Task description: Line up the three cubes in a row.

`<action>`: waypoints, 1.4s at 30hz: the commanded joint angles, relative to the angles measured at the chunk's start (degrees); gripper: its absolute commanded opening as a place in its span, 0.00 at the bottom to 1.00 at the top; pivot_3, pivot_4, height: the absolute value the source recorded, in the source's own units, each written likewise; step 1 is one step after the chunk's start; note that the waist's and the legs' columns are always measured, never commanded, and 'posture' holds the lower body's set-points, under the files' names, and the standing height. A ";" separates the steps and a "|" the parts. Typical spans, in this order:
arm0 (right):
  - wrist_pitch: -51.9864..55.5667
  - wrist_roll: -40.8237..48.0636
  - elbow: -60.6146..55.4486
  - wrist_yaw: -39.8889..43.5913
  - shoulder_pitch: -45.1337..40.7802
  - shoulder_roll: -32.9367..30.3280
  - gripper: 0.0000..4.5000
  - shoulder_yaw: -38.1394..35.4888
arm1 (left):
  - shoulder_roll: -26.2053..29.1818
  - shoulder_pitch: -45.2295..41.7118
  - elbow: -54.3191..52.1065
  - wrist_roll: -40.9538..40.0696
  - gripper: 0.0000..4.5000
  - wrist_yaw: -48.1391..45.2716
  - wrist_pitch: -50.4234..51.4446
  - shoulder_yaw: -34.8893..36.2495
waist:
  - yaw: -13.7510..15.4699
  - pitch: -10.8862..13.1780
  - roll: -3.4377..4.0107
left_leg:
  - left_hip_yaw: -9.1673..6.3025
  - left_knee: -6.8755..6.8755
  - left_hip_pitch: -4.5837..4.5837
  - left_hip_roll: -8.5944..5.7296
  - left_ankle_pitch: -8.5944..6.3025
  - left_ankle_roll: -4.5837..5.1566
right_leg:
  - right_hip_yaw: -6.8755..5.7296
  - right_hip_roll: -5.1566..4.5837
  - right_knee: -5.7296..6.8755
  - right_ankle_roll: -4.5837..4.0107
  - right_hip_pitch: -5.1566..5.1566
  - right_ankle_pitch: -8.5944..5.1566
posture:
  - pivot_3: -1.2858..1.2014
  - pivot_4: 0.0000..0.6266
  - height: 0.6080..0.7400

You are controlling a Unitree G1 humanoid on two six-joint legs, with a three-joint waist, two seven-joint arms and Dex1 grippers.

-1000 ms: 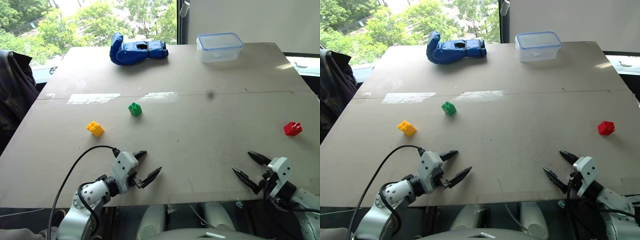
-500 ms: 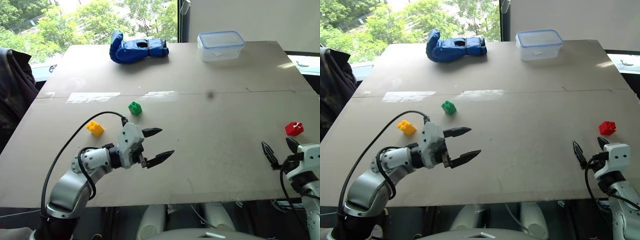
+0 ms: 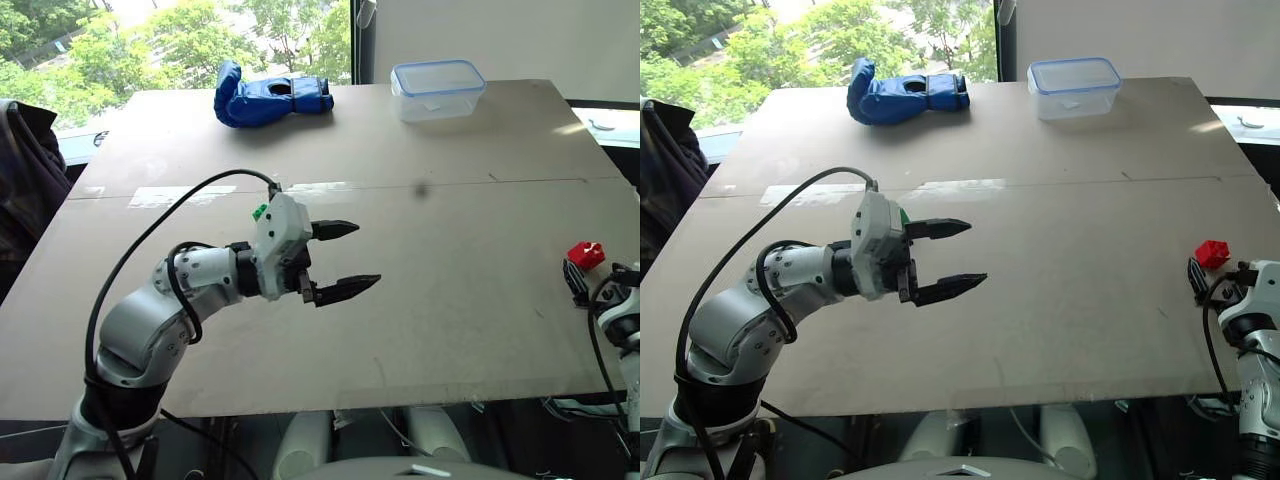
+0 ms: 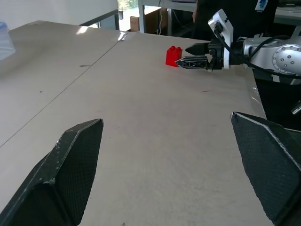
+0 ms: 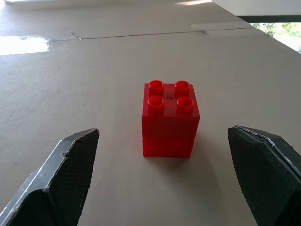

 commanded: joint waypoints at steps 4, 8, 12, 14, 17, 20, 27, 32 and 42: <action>0.28 -1.01 3.00 0.65 -4.11 -2.19 1.00 0.71 | 2.31 -2.01 -1.75 -1.11 0.99 -2.45 1.20 -0.79 | 0.10 0.00 0.00 | -0.02 0.00 -0.02 -0.01 0.00 0.00 | -0.02 -0.01 -0.01 0.00 0.00 0.00 | 0.52 0.24 1.00; 1.04 -0.84 2.77 0.75 -5.29 -2.07 1.00 0.98 | 3.04 -1.86 -0.94 -2.00 0.99 -4.72 0.89 -0.29 | 0.11 0.00 0.00 | -0.01 0.00 -0.02 -0.01 0.00 -0.01 | -0.01 -0.02 -0.01 0.00 0.00 0.00 | 0.52 0.24 1.00; 0.85 -0.91 2.75 0.67 -5.88 -1.95 0.89 0.86 | 3.35 -1.36 0.13 0.58 1.00 -6.71 -1.80 -1.11 | 0.09 0.00 0.00 | -0.01 0.01 -0.01 -0.02 0.00 -0.01 | -0.01 -0.01 0.01 0.00 0.00 0.00 | 0.52 0.24 1.00; 0.83 -0.70 2.85 1.21 -6.04 -2.03 0.73 0.92 | 3.33 -1.17 0.34 0.60 1.00 -7.30 -2.25 -1.04 | 0.07 0.00 0.00 | 0.00 0.01 -0.01 -0.02 0.00 -0.01 | -0.01 -0.01 0.01 0.00 0.00 0.00 | 0.52 0.24 1.00; 1.12 -0.51 2.91 1.64 -6.07 -2.16 0.43 0.92 | 3.57 -0.80 0.72 0.99 1.00 -7.95 -2.82 -0.83 | 0.06 0.00 0.00 | -0.01 0.01 -0.01 -0.01 0.00 -0.01 | 0.00 -0.02 0.00 0.00 0.00 0.00 | 0.52 0.24 1.00; 0.95 -0.84 3.05 2.01 -5.94 -2.43 0.29 0.96 | 3.64 -0.81 1.00 1.46 1.00 -8.54 -3.24 -0.82 | 0.07 0.00 0.00 | -0.01 0.01 -0.01 -0.01 0.00 -0.01 | -0.01 -0.02 0.01 0.00 0.00 0.00 | 0.52 0.24 1.00; 3.38 -0.83 -5.69 1.29 -3.93 -0.99 0.29 3.40 | 4.29 -0.91 1.42 1.77 1.00 -9.59 -3.83 -0.29 | -0.05 0.00 0.00 | 0.00 0.01 0.00 -0.01 0.00 -0.01 | 0.01 -0.02 0.04 0.00 -0.01 0.00 | 0.52 0.24 1.00; 10.78 -0.23 -21.78 -3.27 0.43 3.13 0.29 9.40 | 5.15 0.48 0.70 1.81 1.00 -9.91 -4.18 0.48 | 0.02 0.00 0.02 | -0.05 0.01 -0.01 0.05 0.00 -0.01 | -0.01 -0.02 0.11 0.00 -0.05 0.00 | 0.52 0.24 1.00; 15.66 -9.01 -39.60 -15.64 10.48 16.23 0.29 26.48 | 6.61 2.22 -0.51 2.81 1.00 -10.40 -5.28 -0.24 | 0.15 0.00 0.00 | -0.12 0.02 -0.06 0.13 0.03 -0.05 | -0.07 -0.03 0.13 -0.01 -0.12 -0.01 | 0.52 0.24 1.00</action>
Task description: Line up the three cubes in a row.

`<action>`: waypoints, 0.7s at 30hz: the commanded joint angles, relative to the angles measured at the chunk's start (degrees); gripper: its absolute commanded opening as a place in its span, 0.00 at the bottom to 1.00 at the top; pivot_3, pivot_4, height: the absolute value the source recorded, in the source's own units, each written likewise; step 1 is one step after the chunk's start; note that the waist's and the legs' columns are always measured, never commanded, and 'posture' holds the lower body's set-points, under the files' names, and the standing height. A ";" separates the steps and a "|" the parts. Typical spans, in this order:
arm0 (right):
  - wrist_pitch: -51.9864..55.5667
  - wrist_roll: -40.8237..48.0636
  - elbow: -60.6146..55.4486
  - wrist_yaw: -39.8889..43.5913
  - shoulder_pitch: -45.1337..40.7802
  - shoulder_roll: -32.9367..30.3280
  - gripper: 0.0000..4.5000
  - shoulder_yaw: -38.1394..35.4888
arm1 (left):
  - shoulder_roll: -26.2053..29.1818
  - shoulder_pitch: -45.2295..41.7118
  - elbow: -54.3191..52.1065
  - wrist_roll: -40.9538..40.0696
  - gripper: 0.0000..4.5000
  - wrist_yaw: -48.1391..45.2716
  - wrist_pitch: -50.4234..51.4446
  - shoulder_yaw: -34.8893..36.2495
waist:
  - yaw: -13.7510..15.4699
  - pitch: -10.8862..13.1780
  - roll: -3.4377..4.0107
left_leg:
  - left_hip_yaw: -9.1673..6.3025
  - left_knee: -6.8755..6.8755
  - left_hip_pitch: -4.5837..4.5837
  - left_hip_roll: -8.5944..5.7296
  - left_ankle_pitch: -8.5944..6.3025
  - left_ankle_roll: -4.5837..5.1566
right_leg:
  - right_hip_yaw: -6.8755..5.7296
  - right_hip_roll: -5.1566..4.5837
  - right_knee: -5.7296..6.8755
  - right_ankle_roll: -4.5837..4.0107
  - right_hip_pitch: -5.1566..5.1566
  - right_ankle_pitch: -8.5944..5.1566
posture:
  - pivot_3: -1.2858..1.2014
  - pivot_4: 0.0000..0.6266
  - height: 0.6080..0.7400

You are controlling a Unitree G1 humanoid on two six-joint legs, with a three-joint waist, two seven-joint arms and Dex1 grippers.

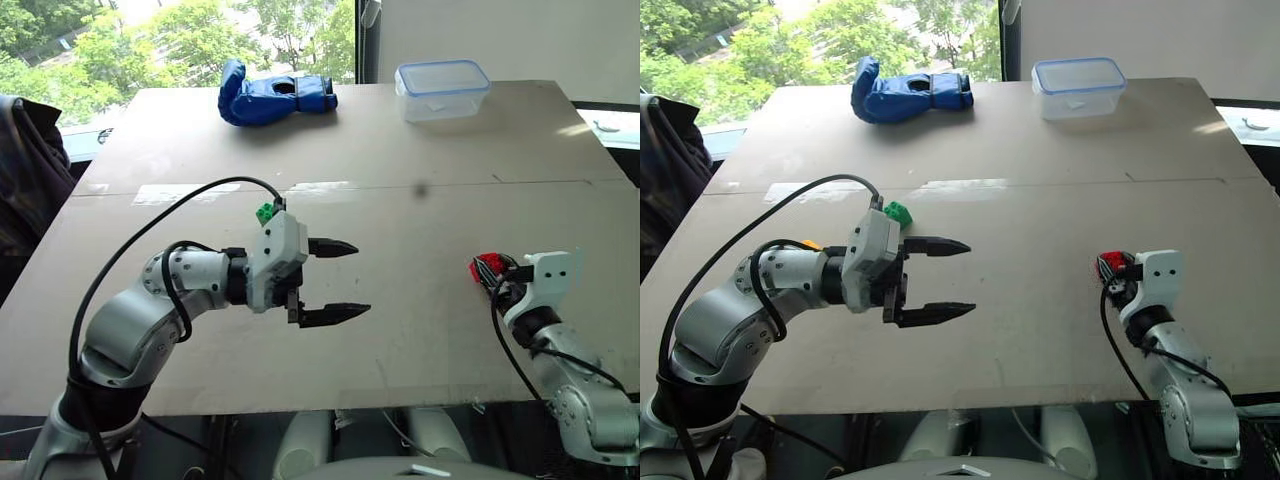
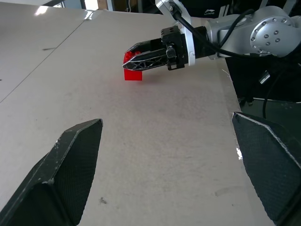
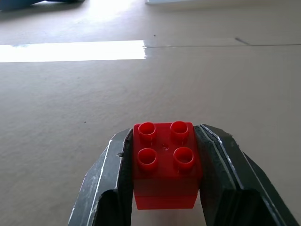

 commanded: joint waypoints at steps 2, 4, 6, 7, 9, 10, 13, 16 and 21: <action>-1.26 -4.84 -3.84 -4.67 1.40 3.27 0.29 4.37 | 1.08 0.78 -2.83 0.59 1.00 -0.37 -1.28 0.52 | -0.34 0.00 0.00 | 0.06 -0.01 0.01 0.01 0.02 -0.03 | 0.06 0.01 0.01 0.00 -0.02 0.00 | 0.52 0.24 1.00; -1.61 -6.35 -3.88 -6.06 1.70 4.39 0.29 4.95 | 1.09 1.20 -3.63 0.48 1.00 -0.10 -1.09 0.59 | -0.27 0.00 -0.03 | 0.08 0.01 0.01 0.00 0.04 -0.07 | 0.07 0.00 0.00 0.01 -0.02 0.01 | 0.52 0.24 1.00; -1.76 -7.39 -3.82 -6.80 2.00 5.10 0.29 5.48 | 1.14 1.48 -4.24 0.35 1.00 0.14 -0.96 0.60 | -0.22 0.00 -0.03 | 0.06 0.01 0.01 -0.01 0.08 -0.14 | 0.05 0.00 0.00 0.01 -0.02 0.00 | 0.52 0.24 1.00; -1.94 -7.77 -3.72 -6.82 2.07 5.32 0.29 5.64 | 1.11 1.56 -4.47 0.25 1.00 0.29 -0.85 0.60 | -0.21 0.00 -0.03 | 0.04 0.00 0.01 -0.01 0.08 -0.14 | 0.03 0.00 0.01 0.00 -0.02 0.00 | 0.52 0.24 1.00; -2.10 -8.28 -3.45 -6.87 2.12 5.68 0.29 5.67 | 1.05 1.81 -4.98 0.18 1.00 0.54 -0.65 0.54 | -0.21 0.00 -0.03 | 0.04 0.00 0.01 0.00 0.08 -0.14 | 0.03 0.00 0.01 0.00 -0.02 0.00 | 0.52 0.24 1.00; -2.21 -8.42 -3.34 -6.92 2.12 5.86 0.29 5.53 | 1.03 1.95 -5.23 0.12 1.00 0.65 -0.56 0.53 | -0.21 0.00 -0.03 | 0.05 0.00 0.01 -0.01 0.08 -0.13 | 0.03 0.00 0.01 0.00 -0.02 0.00 | 0.52 0.24 1.00; -2.13 -8.20 -3.29 -6.52 2.04 6.22 0.29 5.10 | 1.12 2.45 -5.89 0.03 1.00 0.84 -0.50 0.54 | -0.22 0.00 -0.03 | 0.05 0.00 0.01 -0.01 0.03 -0.05 | 0.03 0.00 0.01 0.00 -0.02 0.00 | 0.52 0.24 1.00; -2.13 -7.82 -3.42 -5.93 2.04 6.16 0.58 4.53 | 1.21 3.15 -6.99 -0.23 1.00 1.31 -0.26 0.63 | -0.22 0.00 -0.03 | 0.04 0.00 0.01 -0.01 0.01 -0.02 | 0.03 0.00 0.00 0.00 -0.02 0.00 | 0.52 0.24 1.00; -2.88 -7.44 -4.12 -4.92 2.53 6.17 0.88 4.04 | 1.20 2.04 -4.77 -0.15 1.00 0.46 -0.48 0.80 | -0.23 0.00 -0.03 | 0.05 0.00 0.02 -0.01 0.01 -0.01 | 0.03 0.01 0.02 0.00 -0.02 0.00 | 0.52 0.24 1.00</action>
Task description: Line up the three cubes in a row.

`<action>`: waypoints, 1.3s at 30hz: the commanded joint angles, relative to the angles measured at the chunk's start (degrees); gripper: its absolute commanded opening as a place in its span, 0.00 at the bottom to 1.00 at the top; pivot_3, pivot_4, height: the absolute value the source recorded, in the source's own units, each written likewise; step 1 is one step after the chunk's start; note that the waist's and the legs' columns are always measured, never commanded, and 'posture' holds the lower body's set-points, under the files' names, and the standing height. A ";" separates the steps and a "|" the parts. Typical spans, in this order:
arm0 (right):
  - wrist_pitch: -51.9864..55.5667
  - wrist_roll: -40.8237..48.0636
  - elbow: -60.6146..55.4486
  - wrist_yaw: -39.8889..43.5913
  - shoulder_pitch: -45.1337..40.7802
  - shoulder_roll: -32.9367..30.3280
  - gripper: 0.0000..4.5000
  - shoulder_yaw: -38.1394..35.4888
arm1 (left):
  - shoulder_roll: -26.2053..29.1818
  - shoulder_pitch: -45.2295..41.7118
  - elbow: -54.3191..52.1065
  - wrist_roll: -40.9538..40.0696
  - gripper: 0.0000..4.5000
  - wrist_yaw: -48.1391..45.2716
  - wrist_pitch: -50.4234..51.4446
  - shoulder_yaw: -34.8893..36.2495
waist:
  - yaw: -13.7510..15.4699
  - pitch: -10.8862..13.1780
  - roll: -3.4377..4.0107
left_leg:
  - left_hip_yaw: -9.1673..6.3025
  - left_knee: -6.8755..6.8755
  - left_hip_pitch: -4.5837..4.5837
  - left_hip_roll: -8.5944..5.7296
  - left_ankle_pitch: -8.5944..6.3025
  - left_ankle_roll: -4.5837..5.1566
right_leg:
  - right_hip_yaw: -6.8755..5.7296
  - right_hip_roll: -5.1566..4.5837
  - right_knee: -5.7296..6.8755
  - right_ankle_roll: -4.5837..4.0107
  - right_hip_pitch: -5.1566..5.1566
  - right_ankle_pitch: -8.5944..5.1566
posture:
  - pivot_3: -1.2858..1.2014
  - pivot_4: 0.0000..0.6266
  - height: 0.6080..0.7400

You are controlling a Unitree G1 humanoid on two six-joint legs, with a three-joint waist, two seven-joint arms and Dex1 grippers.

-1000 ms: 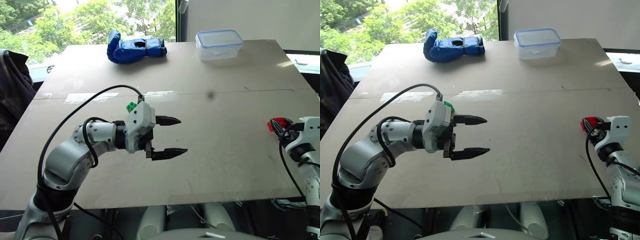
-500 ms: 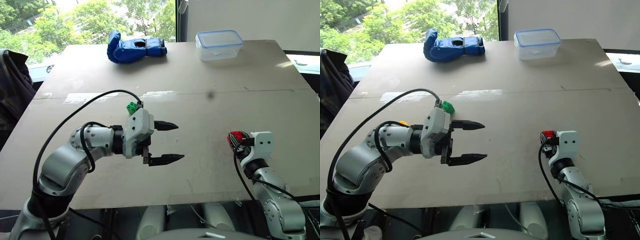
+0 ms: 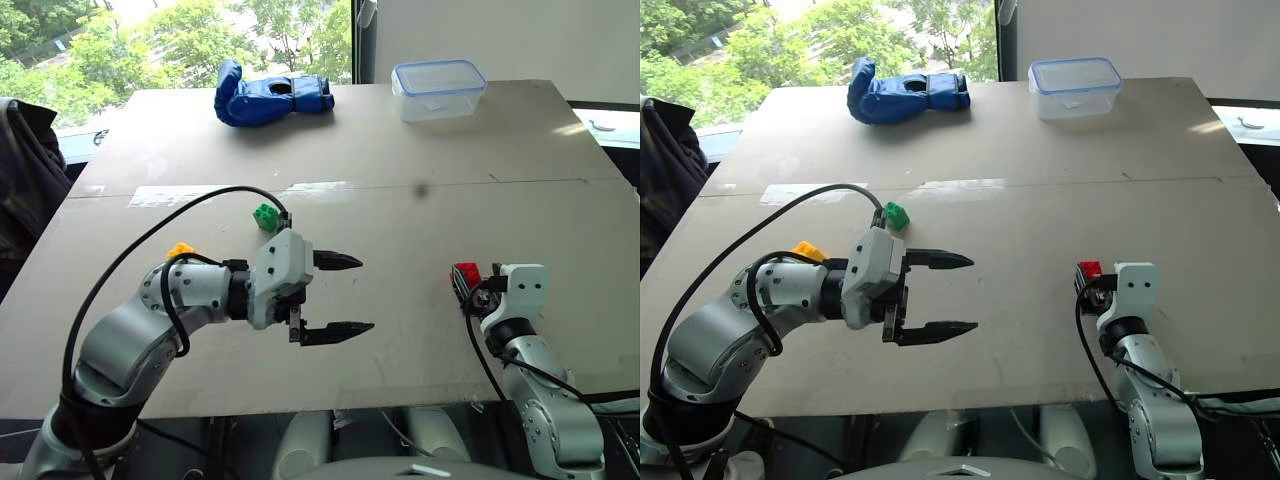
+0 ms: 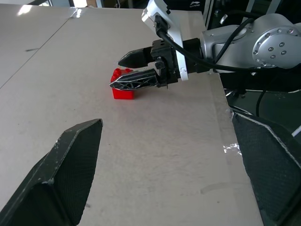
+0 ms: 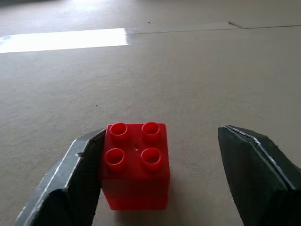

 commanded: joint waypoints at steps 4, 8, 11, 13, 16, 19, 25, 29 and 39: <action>-2.94 0.68 -2.91 1.73 0.31 -0.88 0.88 -1.87 | 0.28 -0.49 0.10 -1.10 1.00 0.01 -0.18 1.59 | -0.04 0.00 0.00 | 0.02 0.00 -0.01 -0.02 0.00 0.01 | 0.01 0.00 -0.01 0.00 0.00 0.00 | 0.52 0.24 1.00; -3.07 0.56 -2.54 2.45 0.42 -1.47 0.88 -2.03 | 0.53 -0.11 -1.54 -2.08 1.00 1.14 0.83 2.11 | -0.04 0.00 0.00 | 0.00 0.00 0.00 -0.01 -0.01 0.01 | 0.00 0.01 0.00 0.00 0.00 0.00 | 0.52 0.24 1.00; -3.28 0.44 -1.91 3.13 0.61 -1.81 0.88 -1.91 | 0.23 -1.11 -1.74 -2.52 1.00 2.26 1.70 1.86 | -0.01 0.00 0.00 | 0.00 0.00 0.00 0.00 -0.01 0.01 | 0.00 0.00 0.00 0.00 0.00 0.00 | 0.52 0.24 1.00; -3.09 0.31 -1.53 3.31 0.65 -1.97 0.88 -2.05 | 0.17 -1.46 -1.13 -2.28 1.00 2.29 1.64 1.53 | -0.01 0.00 0.00 | 0.00 0.00 -0.01 -0.01 -0.01 0.01 | 0.00 0.00 0.00 0.00 0.00 0.00 | 0.52 0.24 1.00; -3.24 0.23 -1.09 3.88 0.46 -2.38 0.88 -2.20 | 0.22 -1.52 -1.64 -2.68 1.00 2.87 2.09 1.51 | -0.05 0.00 0.00 | 0.01 0.00 0.00 -0.02 -0.01 0.01 | 0.00 0.00 0.00 0.00 0.00 0.00 | 0.52 0.24 1.00; -3.27 0.21 -0.89 4.24 0.42 -2.48 0.88 -2.29 | 0.17 -1.73 -1.49 -2.59 1.00 3.03 2.18 1.26 | -0.04 0.00 0.00 | 0.00 0.00 0.00 -0.01 0.00 0.01 | 0.00 0.00 0.00 0.00 0.00 0.00 | 0.52 0.24 1.00; -3.03 -0.86 -0.30 4.58 0.96 -3.06 0.88 -1.92 | 0.12 -1.88 -1.11 -2.65 1.00 2.90 2.12 1.25 | -0.01 0.00 0.00 | 0.01 0.00 0.00 -0.03 0.00 0.01 | 0.00 0.00 0.00 0.00 0.00 0.00 | 0.52 0.24 1.00; -2.40 -0.70 -0.07 4.27 0.93 -2.71 0.88 -2.17 | 0.36 -1.44 -0.95 -2.50 1.00 2.53 1.78 1.49 | -0.03 0.00 0.00 | 0.02 0.00 0.00 -0.02 0.00 0.01 | 0.01 0.00 0.00 0.00 0.00 0.00 | 0.52 0.24 1.00; -1.30 2.22 0.01 5.66 0.44 -1.87 0.88 -2.88 | 0.42 -0.54 -0.73 -1.90 1.00 2.03 0.84 1.45 | -0.02 0.00 0.00 | 0.00 0.00 0.00 -0.02 0.00 0.01 | 0.01 0.00 0.01 0.00 0.00 0.00 | 0.52 0.24 1.00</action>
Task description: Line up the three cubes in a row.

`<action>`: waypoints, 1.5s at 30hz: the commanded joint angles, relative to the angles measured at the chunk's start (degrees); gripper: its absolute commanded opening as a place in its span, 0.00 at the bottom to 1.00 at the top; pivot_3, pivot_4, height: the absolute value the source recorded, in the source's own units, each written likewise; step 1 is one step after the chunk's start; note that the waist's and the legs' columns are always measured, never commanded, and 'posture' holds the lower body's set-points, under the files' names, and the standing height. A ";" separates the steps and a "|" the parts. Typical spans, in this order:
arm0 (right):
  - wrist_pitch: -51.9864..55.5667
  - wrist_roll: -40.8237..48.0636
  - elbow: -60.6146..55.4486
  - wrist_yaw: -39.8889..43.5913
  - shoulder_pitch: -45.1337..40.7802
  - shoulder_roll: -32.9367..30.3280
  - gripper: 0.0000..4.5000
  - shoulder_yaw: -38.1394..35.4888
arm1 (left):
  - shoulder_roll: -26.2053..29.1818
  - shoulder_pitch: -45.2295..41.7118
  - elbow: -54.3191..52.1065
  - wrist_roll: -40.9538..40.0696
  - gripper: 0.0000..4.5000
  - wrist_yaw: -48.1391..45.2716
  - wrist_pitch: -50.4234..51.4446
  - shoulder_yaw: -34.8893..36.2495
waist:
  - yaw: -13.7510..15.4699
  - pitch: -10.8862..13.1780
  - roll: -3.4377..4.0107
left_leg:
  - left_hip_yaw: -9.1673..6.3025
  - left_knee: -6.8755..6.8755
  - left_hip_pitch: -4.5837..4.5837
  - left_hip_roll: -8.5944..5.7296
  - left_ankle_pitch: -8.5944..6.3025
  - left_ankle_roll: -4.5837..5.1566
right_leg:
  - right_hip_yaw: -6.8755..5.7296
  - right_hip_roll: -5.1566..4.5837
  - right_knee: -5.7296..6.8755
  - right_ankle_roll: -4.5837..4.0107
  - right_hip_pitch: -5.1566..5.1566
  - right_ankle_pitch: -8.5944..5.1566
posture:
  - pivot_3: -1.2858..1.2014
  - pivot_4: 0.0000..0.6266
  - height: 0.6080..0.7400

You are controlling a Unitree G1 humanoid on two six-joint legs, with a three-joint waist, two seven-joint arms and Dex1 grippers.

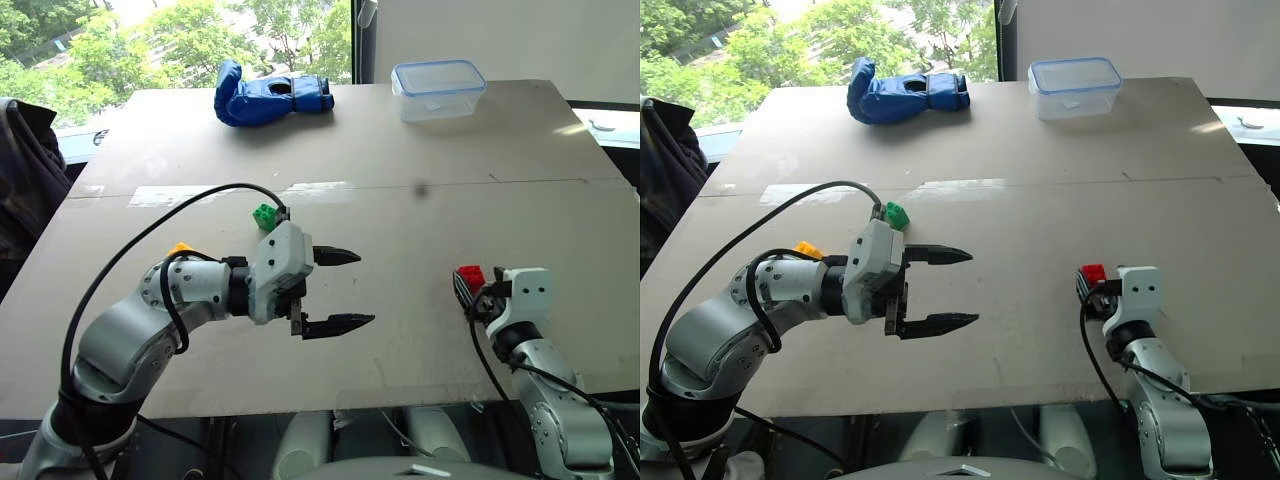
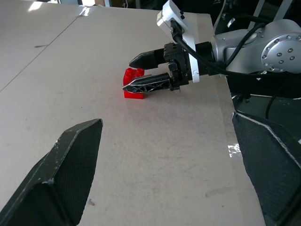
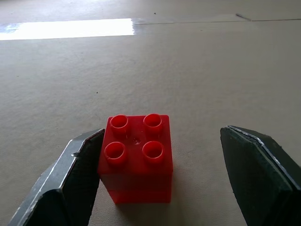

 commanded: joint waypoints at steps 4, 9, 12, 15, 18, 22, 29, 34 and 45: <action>-2.03 1.05 -1.23 0.83 -1.00 -0.20 0.88 -0.91 | 0.41 0.68 -0.66 0.14 1.00 -0.52 -1.73 1.17 | -0.01 0.00 0.00 | 0.01 0.00 0.00 0.00 0.00 0.00 | 0.01 0.00 0.00 0.00 0.00 0.00 | 0.52 0.24 1.00; -4.54 1.09 -1.85 2.42 -1.48 -1.05 0.88 -0.86 | 0.62 1.95 -0.57 0.17 1.00 -0.45 -2.18 1.71 | 0.00 0.00 0.00 | 0.00 0.00 0.00 0.00 0.00 0.00 | 0.00 0.00 0.00 0.00 0.00 0.00 | 0.52 0.24 1.00; -5.41 2.66 -3.25 5.74 -2.06 -3.41 0.88 -1.55 | -0.07 4.70 -1.69 -1.34 1.00 1.74 -1.28 3.72 | 0.00 0.01 -0.01 | 0.02 0.00 0.00 0.01 0.00 0.00 | 0.02 0.00 -0.01 0.00 0.00 0.00 | 0.52 0.24 1.00; -8.27 7.95 -4.45 12.80 -4.47 -6.83 0.88 -3.40 | -4.78 8.66 2.02 3.07 1.00 7.44 -5.66 5.37 | -0.17 0.02 0.07 | 0.01 0.00 0.01 0.02 -0.01 0.01 | 0.02 -0.01 0.00 0.00 0.01 0.00 | 0.52 0.24 1.00; -7.32 15.26 -5.79 19.48 -5.56 -10.20 0.88 -4.01 | -12.07 10.04 8.48 11.87 1.00 17.61 -11.43 5.23 | 0.12 0.01 -0.06 | -0.01 0.04 0.06 -0.01 -0.01 0.03 | -0.01 -0.02 0.02 0.01 0.05 0.01 | 0.52 0.24 1.00; -5.91 20.78 -6.26 25.88 -4.78 -14.35 0.88 -3.90 | -16.91 9.85 15.48 27.91 1.00 31.90 -17.11 3.02 | 0.35 -0.03 -0.11 | -0.16 0.04 0.03 -0.10 -0.02 0.03 | -0.14 -0.01 0.04 -0.01 0.08 0.01 | 0.52 0.24 1.00; -6.07 20.73 -5.83 29.47 -3.98 -17.38 0.88 -1.10 | -23.38 8.01 20.92 31.35 1.00 39.04 -18.42 6.34 | 0.41 -0.05 -0.29 | -0.16 0.09 -0.01 -0.11 -0.02 0.03 | -0.15 -0.17 0.04 0.02 0.07 0.02 | 0.52 0.24 1.00; -7.63 19.66 -4.92 28.98 -3.85 -16.44 0.88 0.91 | -21.31 1.18 32.76 32.24 1.00 37.61 -21.17 7.93 | 0.33 -0.05 -0.30 | -0.18 0.10 0.02 -0.18 -0.01 0.03 | -0.21 -0.10 0.13 0.01 0.07 0.02 | 0.52 0.24 1.00; -7.82 18.75 -6.34 26.90 -3.64 -14.89 0.88 2.36 | -20.56 -5.44 47.58 32.75 1.00 31.28 -27.40 6.29 | 0.29 -0.06 -0.33 | -0.21 0.12 -0.05 -0.17 0.10 -0.18 | -0.24 -0.22 0.07 0.03 0.04 0.03 | 0.52 0.24 1.00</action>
